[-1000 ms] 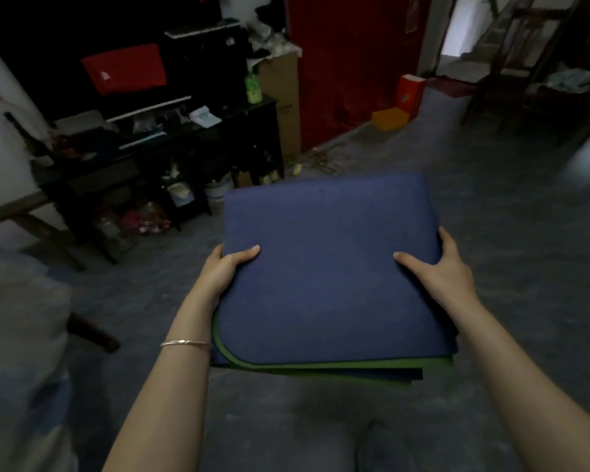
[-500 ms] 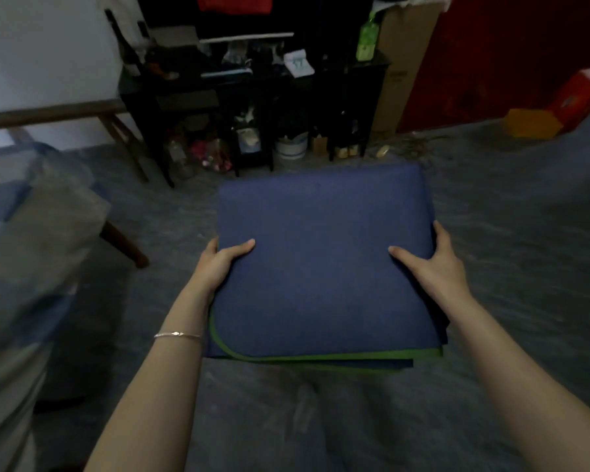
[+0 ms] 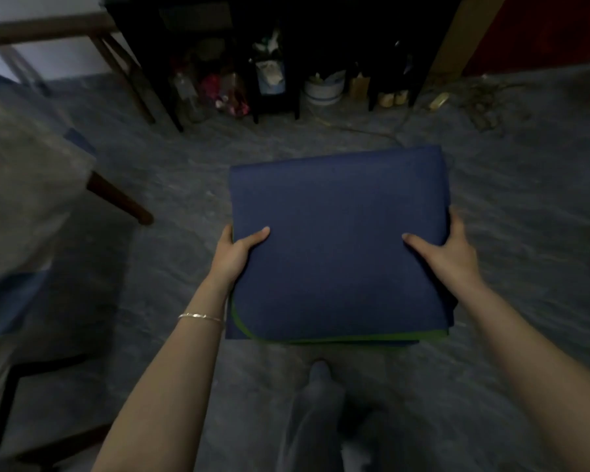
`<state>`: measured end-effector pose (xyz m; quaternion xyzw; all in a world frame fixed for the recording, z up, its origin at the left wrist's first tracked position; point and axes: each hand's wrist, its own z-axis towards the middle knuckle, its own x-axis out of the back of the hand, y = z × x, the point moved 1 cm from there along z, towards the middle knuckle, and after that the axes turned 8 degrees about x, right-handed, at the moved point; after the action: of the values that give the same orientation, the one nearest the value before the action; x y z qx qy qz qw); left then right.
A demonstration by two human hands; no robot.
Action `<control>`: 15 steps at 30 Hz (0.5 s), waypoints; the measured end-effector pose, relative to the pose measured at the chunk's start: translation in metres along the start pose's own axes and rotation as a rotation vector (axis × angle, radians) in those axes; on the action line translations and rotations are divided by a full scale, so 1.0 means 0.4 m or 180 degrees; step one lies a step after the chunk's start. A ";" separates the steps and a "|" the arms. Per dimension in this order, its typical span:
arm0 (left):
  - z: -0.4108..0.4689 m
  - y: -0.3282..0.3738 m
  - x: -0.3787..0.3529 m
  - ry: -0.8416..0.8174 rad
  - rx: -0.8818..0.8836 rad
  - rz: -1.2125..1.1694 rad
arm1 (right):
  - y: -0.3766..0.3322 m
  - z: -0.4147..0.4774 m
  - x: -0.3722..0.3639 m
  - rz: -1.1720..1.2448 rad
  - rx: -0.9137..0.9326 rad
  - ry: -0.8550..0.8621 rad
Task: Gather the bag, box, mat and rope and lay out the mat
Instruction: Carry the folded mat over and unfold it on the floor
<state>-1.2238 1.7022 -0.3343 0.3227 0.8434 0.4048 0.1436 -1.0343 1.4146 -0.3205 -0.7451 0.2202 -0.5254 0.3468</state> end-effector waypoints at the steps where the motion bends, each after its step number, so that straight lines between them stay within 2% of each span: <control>1: 0.035 -0.018 -0.010 0.0017 -0.0004 0.0018 | 0.024 0.030 -0.021 -0.0011 -0.0006 -0.0017; 6: 0.244 -0.167 -0.060 0.0213 0.0053 0.0006 | 0.185 0.208 -0.182 -0.0006 0.0044 -0.0218; 15: 0.649 -0.563 -0.110 0.0664 0.0168 -0.0029 | 0.587 0.486 -0.559 0.0091 0.0124 -0.0668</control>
<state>-1.1563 1.7218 -0.6735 0.2787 0.8656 0.4132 0.0483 -0.9222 1.4695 -0.6773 -0.7859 0.1830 -0.4437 0.3899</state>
